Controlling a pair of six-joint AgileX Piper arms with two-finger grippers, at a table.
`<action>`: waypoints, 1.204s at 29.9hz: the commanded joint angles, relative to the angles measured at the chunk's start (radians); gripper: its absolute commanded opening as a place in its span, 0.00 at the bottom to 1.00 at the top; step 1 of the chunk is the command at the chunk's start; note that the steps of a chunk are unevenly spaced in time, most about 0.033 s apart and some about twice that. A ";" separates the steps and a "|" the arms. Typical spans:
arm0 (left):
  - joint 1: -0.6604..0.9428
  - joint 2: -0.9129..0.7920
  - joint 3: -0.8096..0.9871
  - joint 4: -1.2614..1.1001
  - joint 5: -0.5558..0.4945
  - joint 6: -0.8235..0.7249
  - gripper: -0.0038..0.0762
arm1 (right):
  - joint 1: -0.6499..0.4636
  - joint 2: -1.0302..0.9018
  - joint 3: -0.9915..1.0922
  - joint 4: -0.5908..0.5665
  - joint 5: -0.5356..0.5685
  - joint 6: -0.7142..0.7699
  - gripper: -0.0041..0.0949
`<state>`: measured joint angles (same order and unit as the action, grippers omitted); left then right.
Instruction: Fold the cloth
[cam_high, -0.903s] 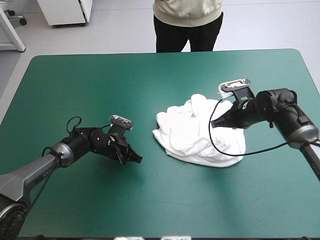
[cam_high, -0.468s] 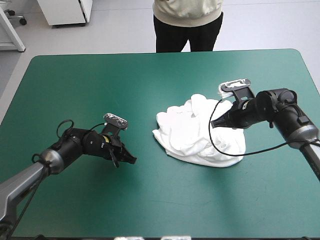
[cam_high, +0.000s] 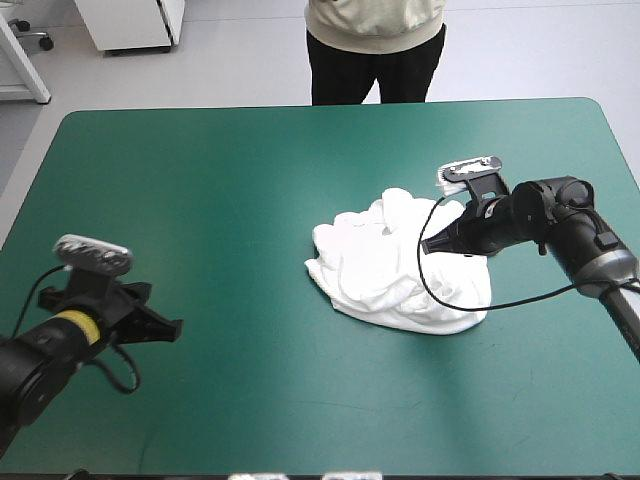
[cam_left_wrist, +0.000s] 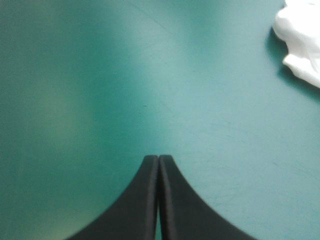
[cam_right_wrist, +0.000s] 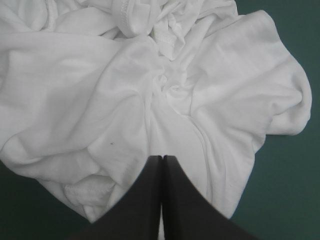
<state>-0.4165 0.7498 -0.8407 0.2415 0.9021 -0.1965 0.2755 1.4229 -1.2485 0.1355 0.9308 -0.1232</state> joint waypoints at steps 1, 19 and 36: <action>-0.001 -0.146 -0.026 0.087 0.085 -0.086 0.04 | -0.011 -0.019 -0.034 0.005 -0.040 -0.001 0.03; -0.001 -0.302 -0.142 0.114 0.182 -0.131 0.04 | -0.054 0.318 -0.130 0.002 -0.103 -0.041 0.02; -0.001 -0.301 -0.142 0.113 0.133 -0.131 0.04 | 0.187 0.432 -0.202 0.009 -0.099 -0.054 0.02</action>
<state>-0.4165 0.4368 -0.9563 0.3329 1.1222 -0.3206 0.3983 1.8951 -1.4195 0.1095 0.8397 -0.1718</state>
